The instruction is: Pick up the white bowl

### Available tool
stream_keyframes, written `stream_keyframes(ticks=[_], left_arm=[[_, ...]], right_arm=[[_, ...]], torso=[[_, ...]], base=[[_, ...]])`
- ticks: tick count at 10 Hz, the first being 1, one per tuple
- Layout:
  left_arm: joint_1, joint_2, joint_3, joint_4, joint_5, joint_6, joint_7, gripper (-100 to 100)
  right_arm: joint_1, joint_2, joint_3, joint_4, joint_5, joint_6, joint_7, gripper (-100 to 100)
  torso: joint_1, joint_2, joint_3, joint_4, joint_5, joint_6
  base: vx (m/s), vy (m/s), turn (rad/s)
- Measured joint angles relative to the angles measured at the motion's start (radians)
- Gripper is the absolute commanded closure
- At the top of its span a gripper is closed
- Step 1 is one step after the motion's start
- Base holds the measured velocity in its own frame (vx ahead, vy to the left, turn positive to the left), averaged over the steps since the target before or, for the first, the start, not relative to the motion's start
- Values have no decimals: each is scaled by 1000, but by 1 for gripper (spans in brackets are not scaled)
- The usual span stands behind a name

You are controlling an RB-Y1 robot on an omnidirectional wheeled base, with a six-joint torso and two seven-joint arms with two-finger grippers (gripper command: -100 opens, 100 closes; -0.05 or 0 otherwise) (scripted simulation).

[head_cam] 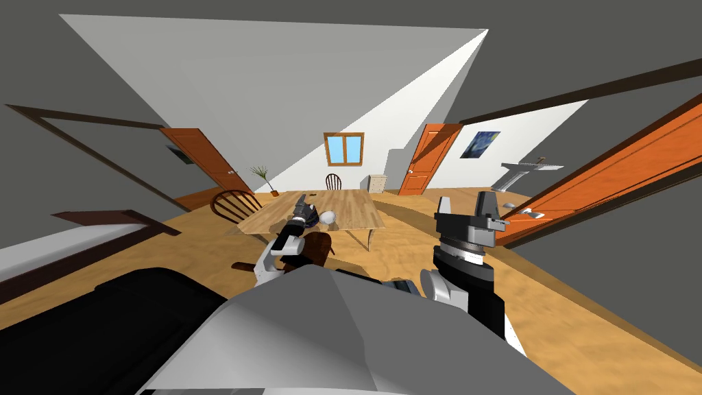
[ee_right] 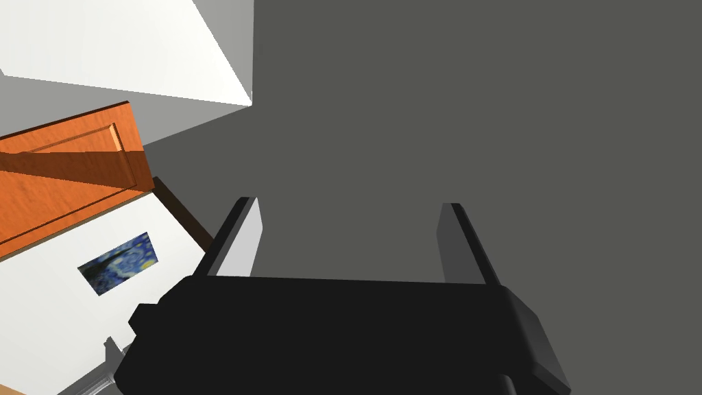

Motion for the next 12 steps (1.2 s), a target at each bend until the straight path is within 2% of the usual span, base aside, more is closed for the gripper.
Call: stream_keyframes(ticks=[5, 8, 12], left_arm=[[-38, 11, 42, 35, 25, 138, 20, -100], [-70, 9, 66, 77, 34, 218, 28, -100], [-91, 16, 90, 93, 46, 319, 38, -100]], right_arm=[[0, 0, 0, 0, 0, 0, 0, 0], [0, 0, 0, 0, 0, 0, 0, 0], [0, 0, 0, 0, 0, 0, 0, 0]], torso=[[0, -1, 0, 0, 0, 0], [0, -1, -1, 0, 0, 0], [0, -2, -1, 0, 0, 0]], base=[[-5, -12, -10], [3, -12, -13], [8, -9, -11]])
